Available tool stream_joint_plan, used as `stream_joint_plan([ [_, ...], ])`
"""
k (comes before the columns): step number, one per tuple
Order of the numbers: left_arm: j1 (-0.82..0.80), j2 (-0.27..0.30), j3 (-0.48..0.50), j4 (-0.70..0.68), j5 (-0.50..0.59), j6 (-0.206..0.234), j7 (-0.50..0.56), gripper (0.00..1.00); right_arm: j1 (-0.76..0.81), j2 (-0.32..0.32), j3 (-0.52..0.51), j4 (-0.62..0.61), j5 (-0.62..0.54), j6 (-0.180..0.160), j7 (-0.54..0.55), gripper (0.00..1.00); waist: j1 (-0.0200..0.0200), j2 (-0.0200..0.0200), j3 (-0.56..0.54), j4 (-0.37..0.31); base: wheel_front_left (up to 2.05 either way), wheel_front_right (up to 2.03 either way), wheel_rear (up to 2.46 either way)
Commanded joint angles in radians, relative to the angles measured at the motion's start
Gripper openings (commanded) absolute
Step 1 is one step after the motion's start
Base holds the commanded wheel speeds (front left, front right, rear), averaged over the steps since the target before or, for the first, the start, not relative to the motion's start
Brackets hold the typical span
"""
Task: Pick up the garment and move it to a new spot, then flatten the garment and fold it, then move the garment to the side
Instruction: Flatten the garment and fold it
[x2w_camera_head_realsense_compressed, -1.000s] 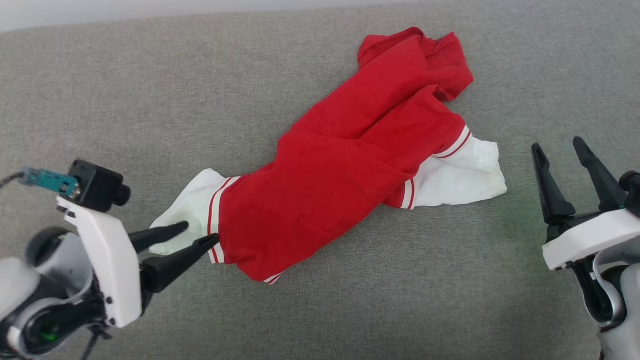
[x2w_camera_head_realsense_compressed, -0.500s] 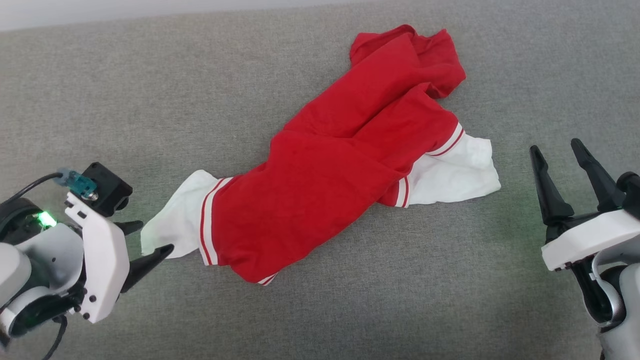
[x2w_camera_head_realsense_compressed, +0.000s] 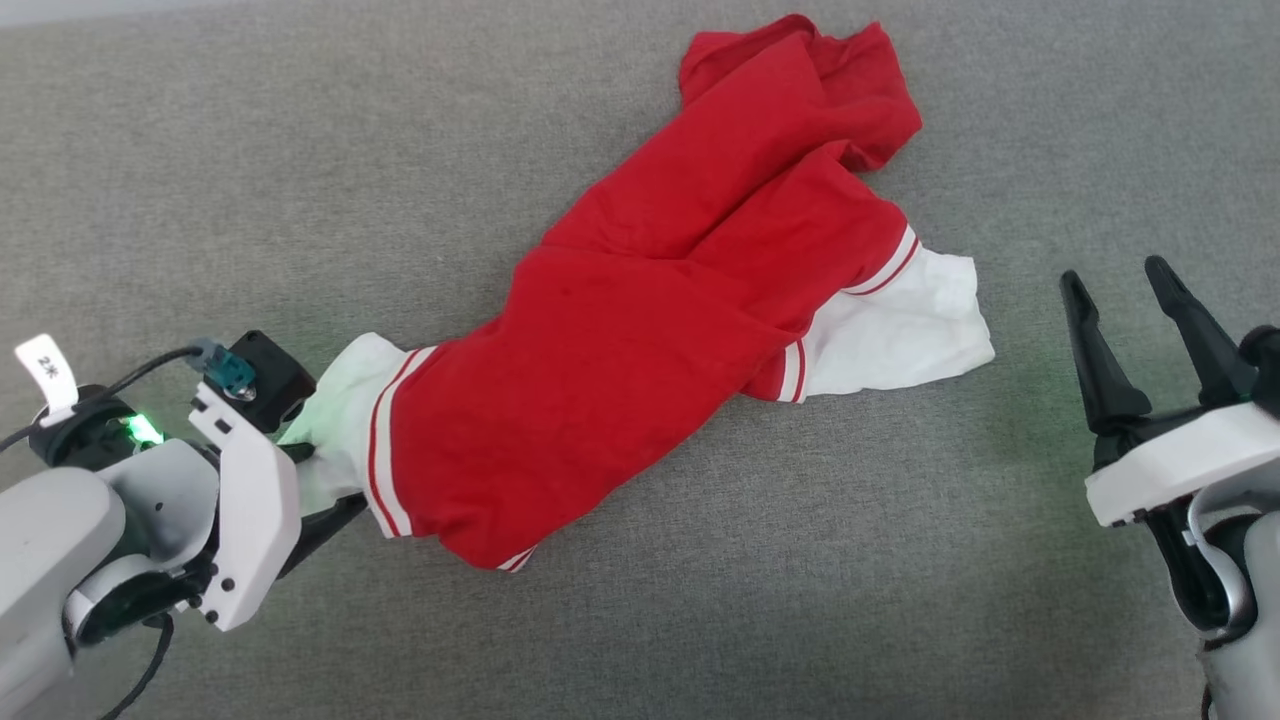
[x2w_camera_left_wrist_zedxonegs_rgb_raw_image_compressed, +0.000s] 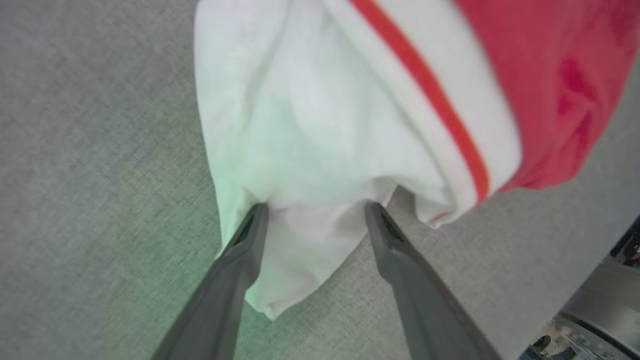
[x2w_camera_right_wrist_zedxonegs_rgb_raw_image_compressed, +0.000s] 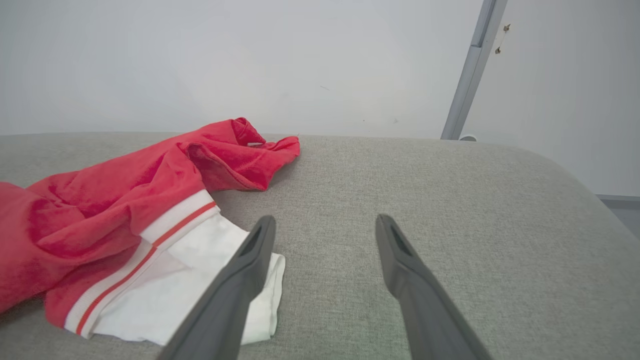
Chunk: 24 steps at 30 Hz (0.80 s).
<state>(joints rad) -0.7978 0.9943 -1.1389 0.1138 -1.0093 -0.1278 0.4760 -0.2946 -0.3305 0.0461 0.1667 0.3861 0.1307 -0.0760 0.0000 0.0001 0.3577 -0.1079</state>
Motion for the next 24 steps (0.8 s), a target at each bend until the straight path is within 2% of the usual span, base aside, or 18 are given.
stream_joint_plan([
  [1,-0.002,-0.016,-0.022,0.02,-0.01,-0.002,0.014,1.0,-0.009,0.001,0.003,-0.005,-0.003,0.0,0.002,1.0,0.0,-0.0001,0.008,-0.007,0.0,0.0,0.0],
  [3,0.0,-0.034,-0.041,0.033,-0.023,-0.002,0.009,1.0,-0.013,-0.003,0.001,-0.008,-0.005,0.0,0.003,1.0,0.0,-0.0001,0.012,-0.01,0.0,0.0,0.0],
  [4,-0.001,-0.04,-0.049,0.04,-0.027,-0.002,0.007,0.86,-0.014,-0.004,0.0,-0.009,-0.005,0.0,0.004,1.0,0.0,-0.0001,0.014,-0.011,0.0,0.0,0.0],
  [5,-0.004,-0.045,-0.061,0.044,-0.024,-0.002,0.01,0.44,-0.015,-0.005,-0.001,-0.011,-0.007,0.0,0.006,1.0,0.0,-0.0001,0.016,-0.012,0.0,0.0,0.0],
  [7,-0.01,-0.052,-0.077,0.052,-0.026,-0.002,0.007,0.0,-0.016,-0.01,0.004,-0.014,-0.011,0.0,0.01,1.0,0.0,-0.0001,0.019,-0.013,0.0,0.0,0.0],
  [11,-0.027,-0.061,-0.094,0.054,-0.047,-0.003,-0.009,0.0,-0.032,-0.044,0.057,-0.031,-0.026,0.0,0.043,1.0,0.0,-0.0001,0.029,-0.011,0.0,0.0,0.0],
  [14,-0.045,-0.074,-0.101,0.054,-0.057,-0.003,-0.025,0.0,-0.052,-0.096,0.146,-0.052,-0.037,0.0,0.098,1.0,0.0,-0.0001,0.036,-0.005,0.0,0.0,0.0],
  [18,-0.064,-0.088,-0.111,0.054,-0.06,-0.003,-0.039,0.0,-0.095,-0.217,0.335,-0.097,-0.003,0.0,0.219,1.0,0.0,-0.0001,0.046,0.013,0.0,0.0,0.0],
  [19,-0.064,-0.088,-0.111,0.054,-0.06,-0.003,-0.039,0.0,-0.095,-0.217,0.335,-0.097,-0.003,0.0,0.219,1.0,0.0,-0.0001,0.046,0.013,0.0,0.0,0.0],
  [24,-0.086,-0.113,-0.121,0.049,-0.053,-0.003,-0.058,0.0,-0.183,-0.389,0.552,-0.161,0.098,0.0,0.415,1.0,0.0,-0.0001,0.059,0.04,0.0,0.0,0.0],
])
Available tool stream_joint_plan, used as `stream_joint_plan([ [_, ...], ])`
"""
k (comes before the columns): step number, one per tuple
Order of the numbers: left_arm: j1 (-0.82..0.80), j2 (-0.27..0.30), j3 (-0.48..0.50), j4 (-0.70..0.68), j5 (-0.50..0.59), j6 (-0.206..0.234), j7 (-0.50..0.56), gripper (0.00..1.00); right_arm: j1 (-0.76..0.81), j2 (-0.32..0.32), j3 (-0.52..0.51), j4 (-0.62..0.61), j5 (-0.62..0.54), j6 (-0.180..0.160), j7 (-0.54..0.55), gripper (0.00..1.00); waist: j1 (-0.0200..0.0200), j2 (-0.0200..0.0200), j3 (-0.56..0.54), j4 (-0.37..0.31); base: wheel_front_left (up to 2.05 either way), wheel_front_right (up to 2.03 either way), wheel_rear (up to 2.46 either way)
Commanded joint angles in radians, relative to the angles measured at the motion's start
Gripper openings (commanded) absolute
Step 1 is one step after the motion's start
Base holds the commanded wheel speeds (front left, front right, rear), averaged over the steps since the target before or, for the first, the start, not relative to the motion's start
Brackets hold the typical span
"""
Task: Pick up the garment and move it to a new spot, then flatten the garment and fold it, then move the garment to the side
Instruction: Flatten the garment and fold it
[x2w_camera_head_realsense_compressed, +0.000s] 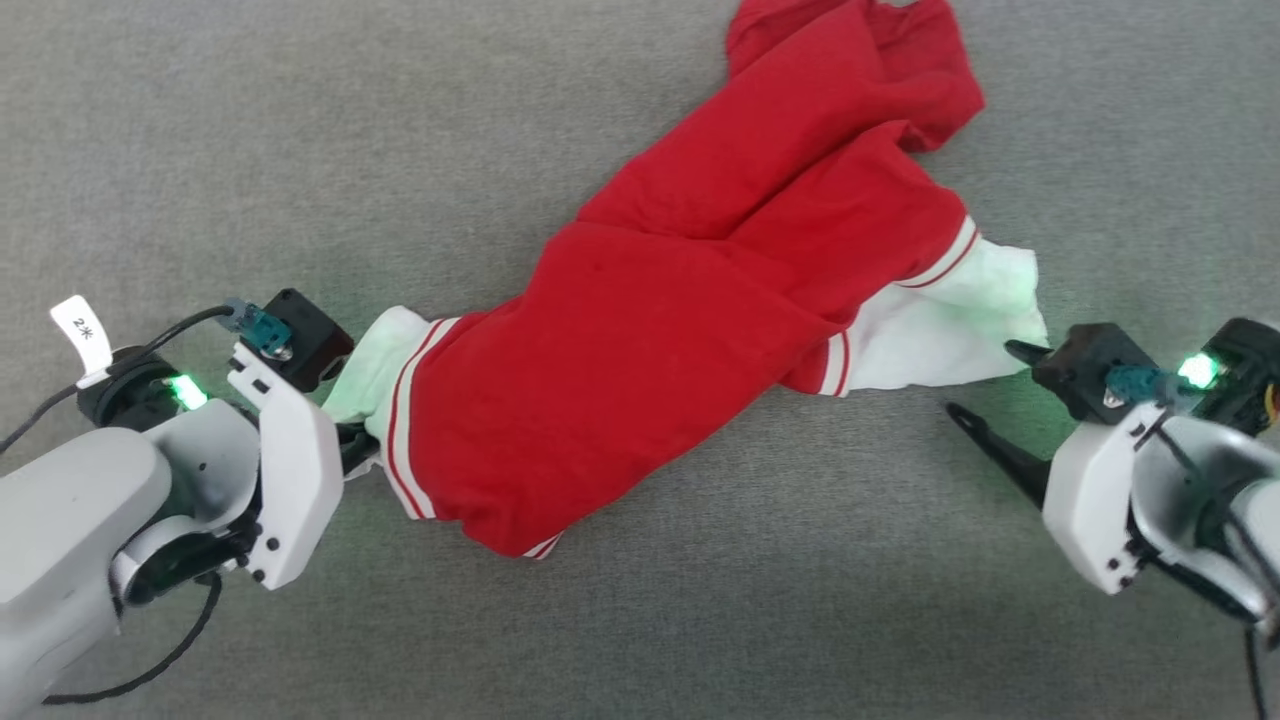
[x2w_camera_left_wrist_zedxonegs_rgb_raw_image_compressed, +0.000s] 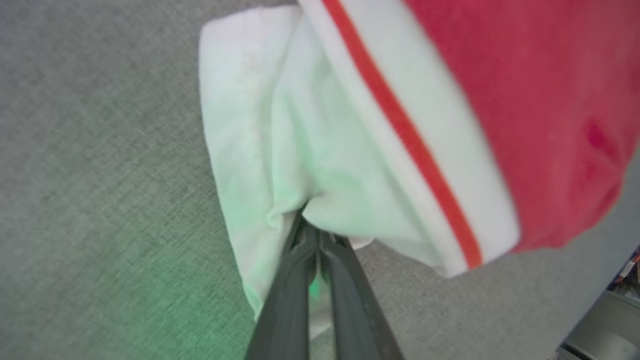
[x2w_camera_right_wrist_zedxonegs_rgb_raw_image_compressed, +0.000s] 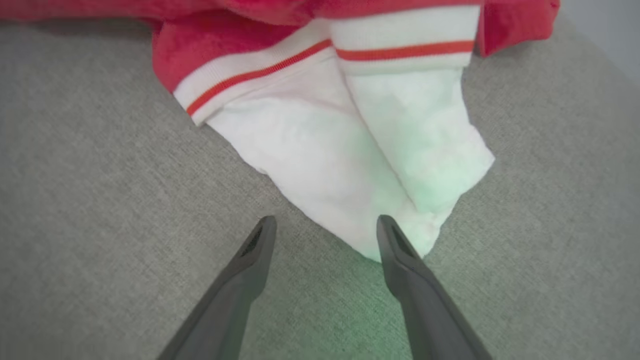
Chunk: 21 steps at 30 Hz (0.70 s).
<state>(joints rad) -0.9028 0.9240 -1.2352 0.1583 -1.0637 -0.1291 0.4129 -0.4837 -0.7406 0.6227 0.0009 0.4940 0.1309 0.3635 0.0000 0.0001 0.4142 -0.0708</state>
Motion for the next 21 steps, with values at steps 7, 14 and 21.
stream_joint_plan([
  [7,-0.006,-0.096,-0.041,0.011,0.006,-0.002,-0.031,0.0,-0.144,-0.097,0.152,0.001,0.1,0.0,0.101,1.0,0.0,-0.0001,0.033,0.055,0.0,0.0,0.0],
  [14,-0.017,-0.121,-0.051,0.037,-0.007,-0.002,-0.064,0.0,-0.202,-0.095,0.294,0.088,0.128,0.0,0.095,0.96,0.0,-0.0001,0.042,0.081,0.0,0.0,0.0],
  [21,0.012,-0.113,-0.045,0.051,-0.09,-0.002,-0.133,0.0,-0.23,-0.093,0.309,0.168,0.146,-0.002,0.025,0.0,0.0,-0.0001,0.009,0.072,0.0,0.0,0.0],
])
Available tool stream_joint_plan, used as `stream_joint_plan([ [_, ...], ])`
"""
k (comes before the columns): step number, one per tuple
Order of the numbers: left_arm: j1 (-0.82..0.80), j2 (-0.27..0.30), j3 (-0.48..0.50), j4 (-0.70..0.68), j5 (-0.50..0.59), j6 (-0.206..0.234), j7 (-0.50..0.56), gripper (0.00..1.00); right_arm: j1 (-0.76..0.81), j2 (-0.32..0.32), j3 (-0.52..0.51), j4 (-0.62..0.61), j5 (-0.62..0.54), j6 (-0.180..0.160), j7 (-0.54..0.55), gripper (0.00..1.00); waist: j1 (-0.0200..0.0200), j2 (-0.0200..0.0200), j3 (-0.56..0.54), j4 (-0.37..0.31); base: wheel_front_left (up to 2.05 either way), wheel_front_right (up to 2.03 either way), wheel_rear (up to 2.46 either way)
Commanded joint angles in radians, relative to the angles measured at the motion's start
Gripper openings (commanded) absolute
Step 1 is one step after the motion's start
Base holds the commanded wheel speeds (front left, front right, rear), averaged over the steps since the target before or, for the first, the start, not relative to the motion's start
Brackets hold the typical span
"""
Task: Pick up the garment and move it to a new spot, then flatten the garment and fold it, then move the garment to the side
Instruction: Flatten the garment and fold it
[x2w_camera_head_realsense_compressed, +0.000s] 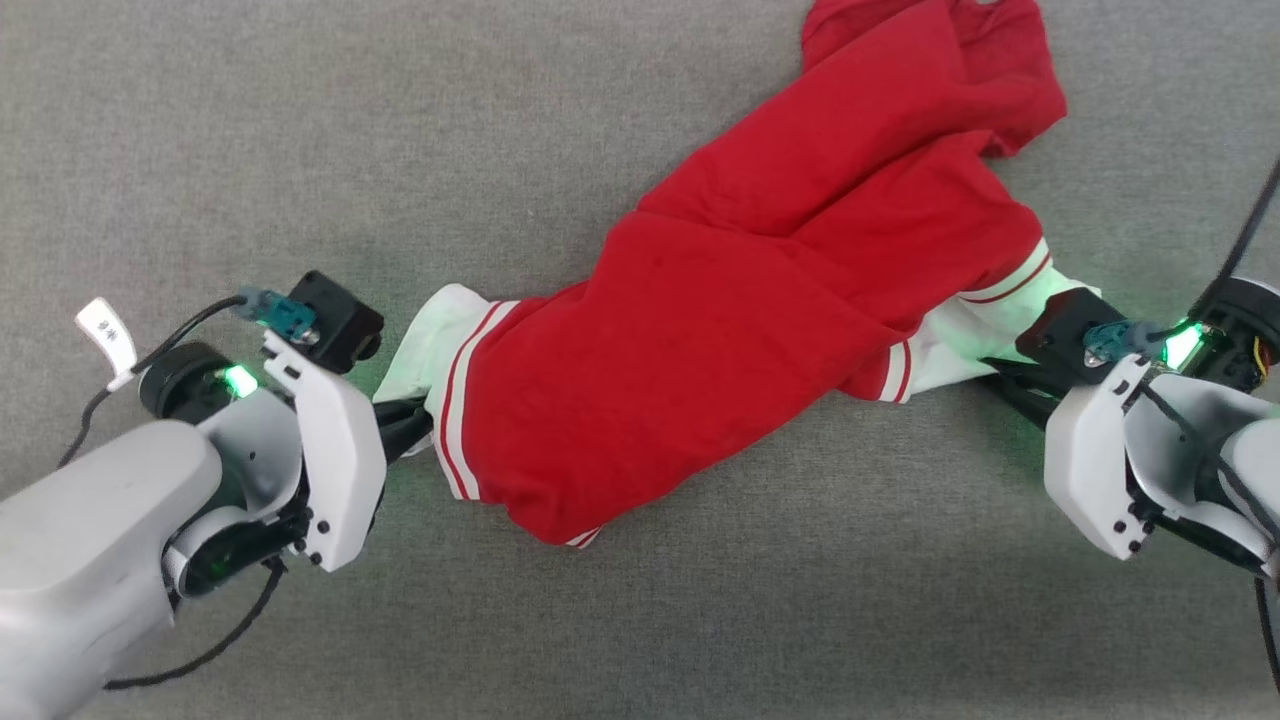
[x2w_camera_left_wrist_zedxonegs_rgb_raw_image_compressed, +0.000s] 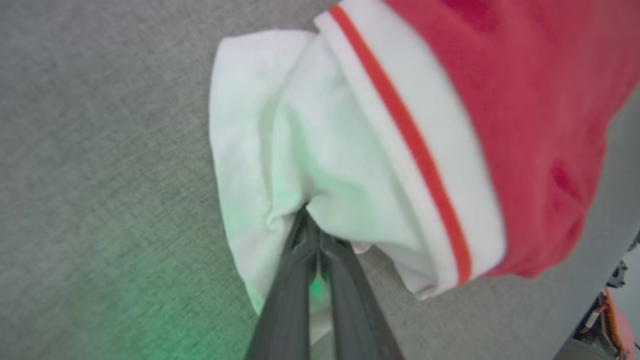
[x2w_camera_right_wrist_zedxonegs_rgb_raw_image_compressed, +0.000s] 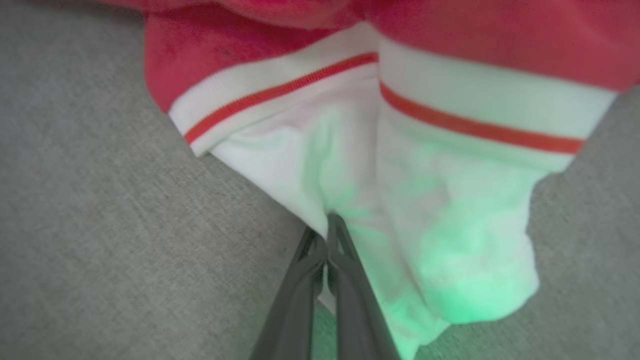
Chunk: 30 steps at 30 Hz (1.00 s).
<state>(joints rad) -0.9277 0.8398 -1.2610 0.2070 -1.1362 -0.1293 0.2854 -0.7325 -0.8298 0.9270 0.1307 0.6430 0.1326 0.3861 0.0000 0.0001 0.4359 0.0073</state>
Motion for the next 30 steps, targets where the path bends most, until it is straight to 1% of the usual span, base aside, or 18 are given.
stream_joint_plan([
  [1,0.04,-0.023,-0.013,-0.002,-0.036,-0.002,-0.023,0.0,0.021,-0.002,-0.013,0.047,0.001,-0.005,-0.014,0.0,0.0,-0.0001,-0.021,-0.008,0.0,0.0,0.0],
  [5,0.062,0.014,0.03,-0.032,-0.126,-0.001,-0.117,0.0,0.049,0.012,-0.108,0.049,0.01,-0.004,-0.088,0.0,0.0,-0.0001,-0.061,-0.02,0.0,0.0,0.0],
  [8,0.088,0.045,0.06,-0.077,-0.199,-0.001,-0.183,0.0,0.093,-0.002,-0.181,0.036,0.005,-0.004,-0.116,0.0,0.0,-0.0001,-0.09,-0.025,0.0,0.0,0.0],
  [14,0.128,0.13,0.11,-0.192,-0.307,-0.001,-0.277,0.0,0.219,-0.039,-0.365,-0.042,0.02,-0.004,-0.125,0.0,0.0,-0.0001,-0.118,-0.03,0.0,0.0,0.0],
  [16,0.139,0.149,0.128,-0.243,-0.348,-0.001,-0.307,0.0,0.266,-0.041,-0.442,-0.069,0.027,-0.004,-0.121,0.0,0.0,-0.0001,-0.117,-0.031,0.0,0.0,0.0],
  [17,0.139,0.149,0.128,-0.243,-0.348,-0.001,-0.307,0.0,0.266,-0.041,-0.442,-0.069,0.027,-0.004,-0.121,0.0,0.0,-0.0001,-0.117,-0.031,0.0,0.0,0.0],
  [20,0.137,0.166,0.151,-0.287,-0.385,-0.001,-0.332,0.0,0.321,-0.039,-0.553,-0.105,0.028,-0.004,-0.115,0.0,0.0,-0.0001,-0.105,-0.028,0.0,0.0,0.0],
  [22,0.12,0.161,0.156,-0.283,-0.39,-0.001,-0.331,0.0,0.343,-0.021,-0.608,-0.127,0.038,-0.003,-0.102,0.0,0.0,-0.0001,-0.091,-0.026,0.0,0.0,0.0],
  [24,0.094,0.139,0.167,-0.255,-0.398,-0.001,-0.328,0.0,0.347,0.003,-0.651,-0.142,0.055,-0.002,-0.09,0.0,0.0,-0.0001,-0.073,-0.022,0.0,0.0,0.0],
  [27,0.043,0.087,0.188,-0.193,-0.416,-0.001,-0.315,0.0,0.284,0.045,-0.699,-0.134,0.075,-0.002,-0.075,0.0,0.0,-0.0001,-0.042,-0.019,0.0,0.0,0.0],
  [30,-0.038,0.027,0.226,-0.112,-0.444,-0.001,-0.294,0.0,0.179,0.094,-0.713,-0.098,0.095,-0.002,-0.044,0.0,0.0,-0.0001,-0.01,-0.017,0.0,0.0,0.0],
])
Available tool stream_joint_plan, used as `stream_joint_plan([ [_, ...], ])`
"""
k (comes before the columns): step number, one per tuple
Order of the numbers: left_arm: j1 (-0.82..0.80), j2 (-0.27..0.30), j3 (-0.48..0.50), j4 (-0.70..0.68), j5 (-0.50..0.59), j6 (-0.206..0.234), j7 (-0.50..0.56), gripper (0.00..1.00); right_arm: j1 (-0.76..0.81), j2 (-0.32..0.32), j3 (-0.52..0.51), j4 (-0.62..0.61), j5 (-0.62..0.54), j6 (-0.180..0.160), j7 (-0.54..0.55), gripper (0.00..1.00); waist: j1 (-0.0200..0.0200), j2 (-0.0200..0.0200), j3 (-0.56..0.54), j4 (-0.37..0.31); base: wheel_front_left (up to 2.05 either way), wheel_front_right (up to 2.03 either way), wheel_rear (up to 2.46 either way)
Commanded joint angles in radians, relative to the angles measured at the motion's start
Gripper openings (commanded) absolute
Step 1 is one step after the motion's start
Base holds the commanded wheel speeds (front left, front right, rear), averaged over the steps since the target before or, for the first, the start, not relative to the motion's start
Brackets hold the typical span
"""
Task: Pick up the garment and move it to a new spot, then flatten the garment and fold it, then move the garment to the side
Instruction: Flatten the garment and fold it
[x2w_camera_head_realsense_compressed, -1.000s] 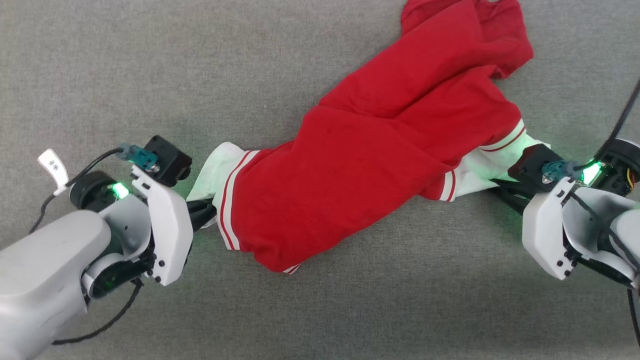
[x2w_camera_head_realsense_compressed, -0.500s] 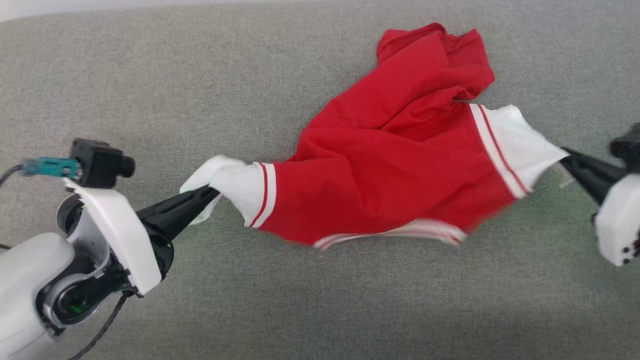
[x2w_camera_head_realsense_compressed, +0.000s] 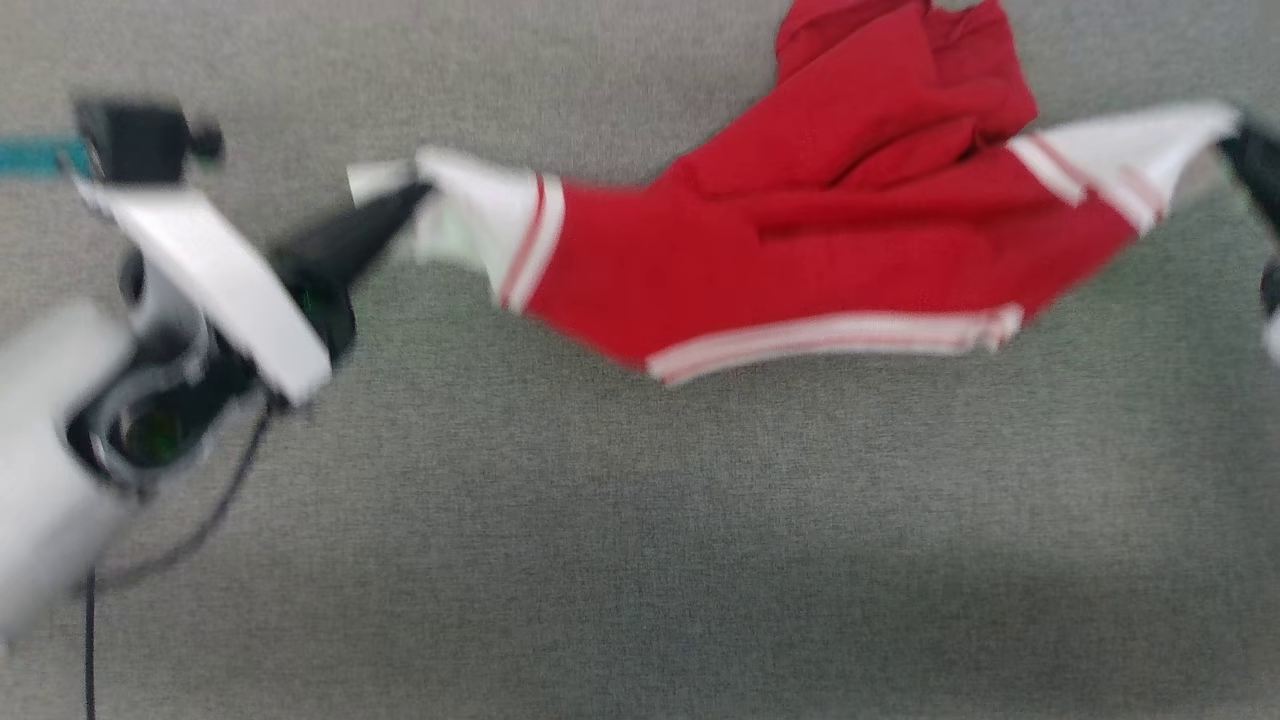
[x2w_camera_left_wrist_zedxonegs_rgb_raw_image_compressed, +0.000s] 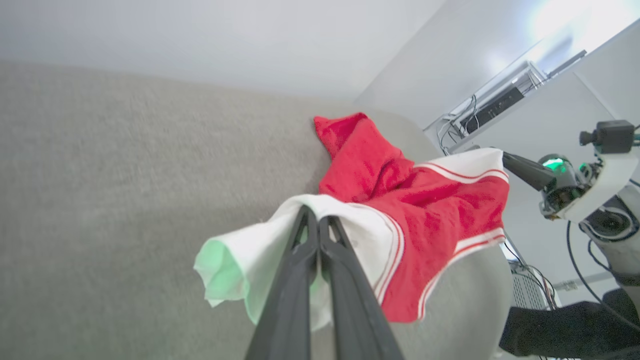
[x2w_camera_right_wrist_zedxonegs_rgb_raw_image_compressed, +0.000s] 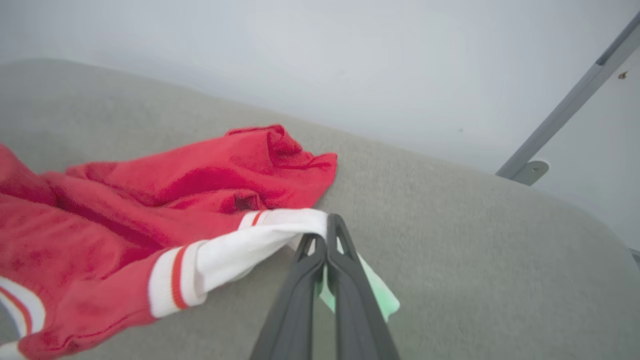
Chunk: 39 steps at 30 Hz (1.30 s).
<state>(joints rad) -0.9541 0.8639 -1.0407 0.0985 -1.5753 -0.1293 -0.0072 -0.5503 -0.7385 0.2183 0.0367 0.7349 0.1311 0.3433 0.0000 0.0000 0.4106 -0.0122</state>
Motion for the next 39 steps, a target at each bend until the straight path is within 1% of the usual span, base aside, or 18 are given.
stream_joint_plan([
  [1,-0.045,-0.014,0.021,0.029,-0.017,-0.001,0.005,0.0,-0.058,0.021,-0.015,0.018,0.01,0.0,0.006,0.0,0.0,0.0,0.027,0.001,0.0,0.0,0.0],
  [4,-0.155,-0.065,0.081,0.137,-0.045,-0.001,0.023,0.0,-0.243,0.086,-0.038,0.102,0.028,0.0,0.023,0.0,0.0,0.0,0.061,-0.004,0.0,0.0,0.0],
  [7,-0.287,-0.119,0.15,0.277,-0.057,-0.001,0.012,0.0,-0.451,0.158,-0.078,0.218,0.027,0.0,0.01,0.0,0.0,0.0,0.096,-0.004,0.0,0.0,0.0],
  [10,-0.424,-0.185,0.208,0.415,-0.06,-0.002,-0.011,0.0,-0.65,0.238,-0.124,0.356,0.0,0.0,-0.024,0.0,0.0,0.0,0.125,-0.005,0.0,0.0,0.0],
  [13,-0.565,-0.235,0.238,0.556,-0.028,0.0,-0.037,0.0,-0.829,0.282,-0.15,0.48,-0.057,0.0,-0.07,0.0,0.0,0.0,0.151,-0.002,0.0,0.0,0.0],
  [14,-0.613,-0.25,0.248,0.603,-0.013,0.0,-0.06,0.0,-0.881,0.297,-0.155,0.517,-0.077,0.0,-0.092,0.0,0.0,0.0,0.156,-0.001,0.0,0.0,0.0],
  [16,-0.704,-0.279,0.275,0.691,0.005,0.0,-0.111,0.0,-0.979,0.313,-0.17,0.585,-0.122,-0.001,-0.142,0.0,0.0,0.0,0.166,0.0,0.0,0.0,0.0],
  [18,-0.78,-0.306,0.299,0.746,0.012,0.0,-0.159,0.0,-1.065,0.328,-0.187,0.648,-0.157,-0.001,-0.202,0.0,0.0,0.0,0.168,0.001,0.0,0.0,0.0],
  [20,-0.829,-0.326,0.328,0.759,-0.009,0.0,-0.177,0.0,-1.126,0.335,-0.201,0.704,-0.192,-0.002,-0.257,0.0,0.0,0.0,0.163,0.002,0.0,0.0,0.0],
  [23,-0.853,-0.333,0.35,0.751,-0.028,0.001,-0.176,0.0,-1.181,0.339,-0.203,0.773,-0.214,-0.002,-0.307,0.0,0.0,0.0,0.146,0.007,0.0,0.0,0.0],
  [25,-0.828,-0.336,0.342,0.728,-0.026,0.001,-0.151,0.0,-1.189,0.333,-0.187,0.806,-0.212,-0.002,-0.32,0.0,0.0,0.0,0.137,0.014,0.0,0.0,0.0],
  [27,-0.777,-0.342,0.333,0.698,-0.042,0.001,-0.116,0.0,-1.165,0.327,-0.157,0.816,-0.196,-0.001,-0.324,0.0,0.0,0.0,0.131,0.02,0.0,0.0,0.0],
  [31,-0.634,-0.327,0.329,0.61,-0.083,0.0,-0.072,0.0,-1.045,0.301,-0.077,0.791,-0.13,-0.001,-0.308,0.0,0.0,0.0,0.12,0.027,0.0,0.0,0.0],
  [32,-0.634,-0.327,0.329,0.61,-0.083,0.0,-0.072,0.0,-1.045,0.301,-0.077,0.791,-0.13,-0.001,-0.308,0.0,0.0,0.0,0.12,0.027,0.0,0.0,0.0],
  [35,-0.48,-0.31,0.33,0.513,-0.111,0.0,-0.042,0.0,-0.908,0.265,-0.018,0.741,-0.064,-0.001,-0.294,0.0,0.0,0.0,0.107,0.029,0.0,0.0,0.0],
  [39,-0.256,-0.273,0.341,0.364,-0.143,0.0,-0.021,0.0,-0.686,0.216,0.044,0.633,0.03,0.0,-0.278,0.0,0.0,0.0,0.087,0.029,0.0,0.0,0.0],
])
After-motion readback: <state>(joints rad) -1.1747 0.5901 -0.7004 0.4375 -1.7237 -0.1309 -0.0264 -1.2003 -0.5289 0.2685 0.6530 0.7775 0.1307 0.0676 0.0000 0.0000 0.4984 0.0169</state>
